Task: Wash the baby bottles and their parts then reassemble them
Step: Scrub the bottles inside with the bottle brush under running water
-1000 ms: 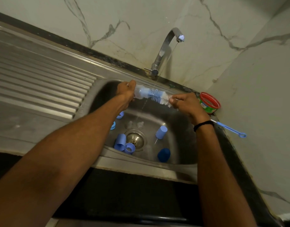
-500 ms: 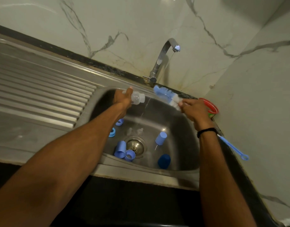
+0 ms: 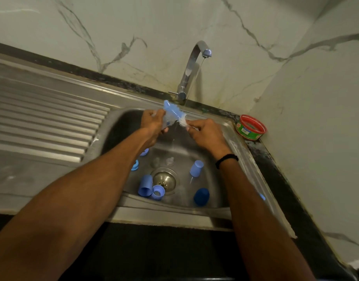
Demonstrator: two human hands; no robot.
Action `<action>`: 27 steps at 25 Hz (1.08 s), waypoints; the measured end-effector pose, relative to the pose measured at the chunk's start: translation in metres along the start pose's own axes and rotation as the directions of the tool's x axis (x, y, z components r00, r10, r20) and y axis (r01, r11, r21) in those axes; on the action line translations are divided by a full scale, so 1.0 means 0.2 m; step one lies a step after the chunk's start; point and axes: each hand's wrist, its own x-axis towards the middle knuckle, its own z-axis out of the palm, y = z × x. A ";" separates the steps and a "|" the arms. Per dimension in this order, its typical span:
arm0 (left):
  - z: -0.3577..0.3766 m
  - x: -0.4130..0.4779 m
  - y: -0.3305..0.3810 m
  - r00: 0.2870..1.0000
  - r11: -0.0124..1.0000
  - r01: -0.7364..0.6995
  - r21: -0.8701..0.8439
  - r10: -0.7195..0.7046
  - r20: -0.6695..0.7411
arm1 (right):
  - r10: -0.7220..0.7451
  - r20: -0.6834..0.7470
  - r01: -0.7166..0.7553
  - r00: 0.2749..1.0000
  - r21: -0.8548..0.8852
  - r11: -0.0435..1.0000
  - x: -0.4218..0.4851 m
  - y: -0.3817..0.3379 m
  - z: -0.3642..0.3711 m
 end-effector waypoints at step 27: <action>0.00 -0.03 0.00 0.987 0.993 -0.119 0.008 0.117 0.110 | 0.127 -0.029 -0.114 0.991 0.281 0.953 0.02 0.07 -0.02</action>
